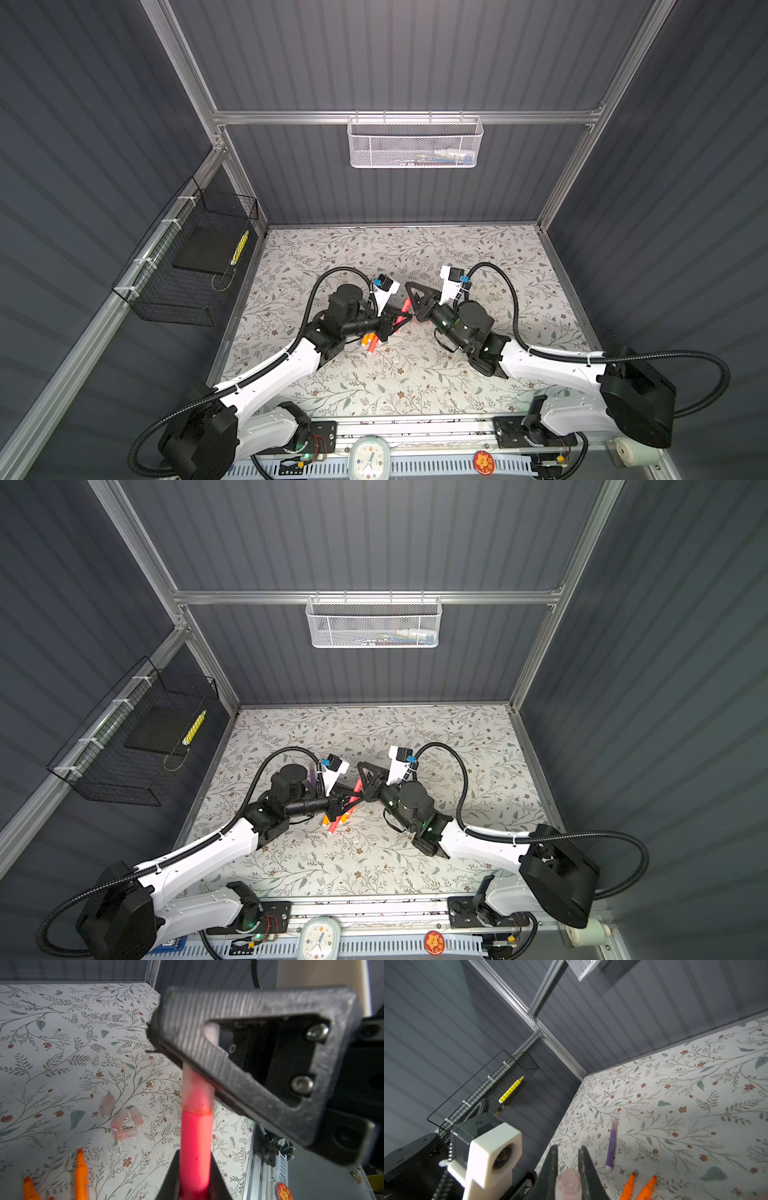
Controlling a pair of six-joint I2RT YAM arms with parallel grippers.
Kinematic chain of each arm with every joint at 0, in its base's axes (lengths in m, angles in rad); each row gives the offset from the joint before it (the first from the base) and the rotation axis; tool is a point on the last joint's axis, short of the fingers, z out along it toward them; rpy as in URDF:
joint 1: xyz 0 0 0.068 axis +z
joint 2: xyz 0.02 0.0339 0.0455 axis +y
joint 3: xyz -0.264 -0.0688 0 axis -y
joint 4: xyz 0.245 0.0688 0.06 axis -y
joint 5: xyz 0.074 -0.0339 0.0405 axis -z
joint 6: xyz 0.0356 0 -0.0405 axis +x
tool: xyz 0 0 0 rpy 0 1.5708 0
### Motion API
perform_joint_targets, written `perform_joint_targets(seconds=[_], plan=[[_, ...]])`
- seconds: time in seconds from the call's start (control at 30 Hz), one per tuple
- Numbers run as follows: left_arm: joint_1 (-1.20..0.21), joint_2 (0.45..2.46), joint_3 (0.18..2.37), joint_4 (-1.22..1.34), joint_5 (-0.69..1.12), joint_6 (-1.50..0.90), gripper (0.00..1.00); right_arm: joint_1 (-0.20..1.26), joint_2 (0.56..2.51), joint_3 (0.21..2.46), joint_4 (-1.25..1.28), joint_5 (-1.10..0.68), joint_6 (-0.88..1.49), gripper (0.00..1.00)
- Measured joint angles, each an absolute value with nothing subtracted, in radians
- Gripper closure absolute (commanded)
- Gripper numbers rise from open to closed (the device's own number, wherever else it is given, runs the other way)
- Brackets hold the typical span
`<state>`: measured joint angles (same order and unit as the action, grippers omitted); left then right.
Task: Insert pens into pen caps
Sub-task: Put on the pen cap to the pen, then place a pen at the middle-left of the table.
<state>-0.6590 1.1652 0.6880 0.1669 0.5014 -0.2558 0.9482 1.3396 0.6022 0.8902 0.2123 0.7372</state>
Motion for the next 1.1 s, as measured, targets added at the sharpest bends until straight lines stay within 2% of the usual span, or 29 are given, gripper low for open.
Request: perform_joint_targets(seconds=[0.37, 0.63, 0.67, 0.73, 0.77, 0.8, 0.97, 1.1], plan=[[-0.638, 1.125, 0.719, -0.002, 0.402, -0.167, 1.00, 0.991, 1.447, 0.648, 0.944, 0.270, 0.776, 1.00], [-0.639, 1.087, 0.722, -0.046, 0.348, -0.110, 1.00, 1.003, 1.441, 0.673, 0.902, 0.279, 0.790, 1.00], [-0.640, 1.084, 0.720, -0.047, 0.348, -0.110, 1.00, 0.997, 1.436, 0.667, 0.903, 0.265, 0.798, 0.87], [-0.643, 1.076, 0.704, -0.036, 0.346, -0.113, 1.00, 0.973, 1.425, 0.646, 0.911, 0.202, 0.820, 0.51], [-0.639, 1.073, 0.687, 0.005, 0.289, -0.142, 1.00, 0.966, 1.411, 0.622, 0.897, 0.155, 0.829, 0.37], [-0.613, 1.073, 0.670, 0.054, 0.226, -0.171, 1.00, 0.968, 1.389, 0.585, 0.865, 0.119, 0.831, 0.31], [-0.566, 1.106, 0.579, 0.133, -0.029, -0.281, 1.00, 0.947, 1.247, 0.489, 0.660, 0.078, 0.810, 0.14], [-0.504, 1.244, 0.573, 0.068, -0.202, -0.371, 1.00, 0.912, 1.053, 0.445, 0.565, 0.131, 0.790, 0.06]])
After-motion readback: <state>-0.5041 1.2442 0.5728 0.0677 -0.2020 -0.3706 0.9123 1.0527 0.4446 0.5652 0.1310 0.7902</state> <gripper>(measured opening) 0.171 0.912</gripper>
